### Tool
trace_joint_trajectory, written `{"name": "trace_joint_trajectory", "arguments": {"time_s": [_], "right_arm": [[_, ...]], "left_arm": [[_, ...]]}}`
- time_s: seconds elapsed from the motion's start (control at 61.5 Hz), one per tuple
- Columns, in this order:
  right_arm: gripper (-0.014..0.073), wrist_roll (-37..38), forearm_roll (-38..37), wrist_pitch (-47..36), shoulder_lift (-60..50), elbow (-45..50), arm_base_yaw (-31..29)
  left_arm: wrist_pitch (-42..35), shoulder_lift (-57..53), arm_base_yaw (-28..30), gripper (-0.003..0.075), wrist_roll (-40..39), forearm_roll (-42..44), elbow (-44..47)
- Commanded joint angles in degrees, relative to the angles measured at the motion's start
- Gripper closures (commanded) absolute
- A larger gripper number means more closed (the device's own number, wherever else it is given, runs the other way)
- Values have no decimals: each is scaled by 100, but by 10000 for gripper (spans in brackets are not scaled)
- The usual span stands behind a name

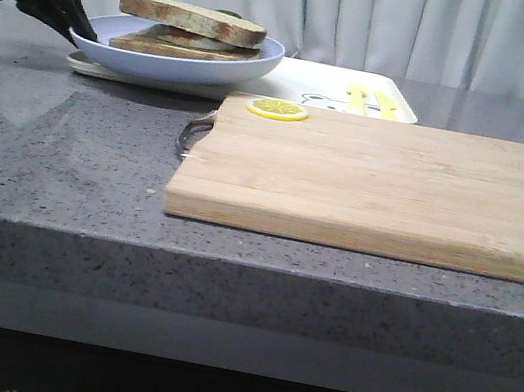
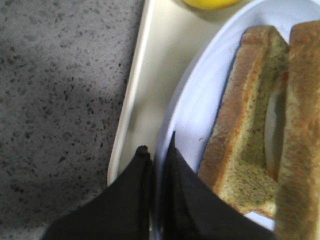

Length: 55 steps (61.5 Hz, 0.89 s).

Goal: Place bread and move sandwich to tray
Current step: 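Slide the blue plate farther from the robot onto the white tray, then release the plate and raise the left gripper away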

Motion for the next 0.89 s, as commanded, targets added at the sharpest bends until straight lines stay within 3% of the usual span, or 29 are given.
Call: {"name": "trace_joint_trajectory", "arguments": {"time_s": [0.0, 0.114, 0.179, 0.423, 0.878], "right_arm": [[140, -26, -73, -372, 24, -118, -27], [140, -26, -73, -372, 24, -118, -27], [140, -26, -73, -372, 24, -118, -27], [140, -26, -73, -372, 24, -118, -27], [140, -26, -73, -372, 24, -118, -27]], "left_arm": [[-293, -410, -24, 739, -174, -503, -250], [-287, -410, -24, 729, -174, -559, -260], [-281, -410, -24, 685, -174, -559, -260], [-229, -410, -24, 384, -174, -657, -260], [-11, -1434, -24, 397, 900, -304, -250]]}}
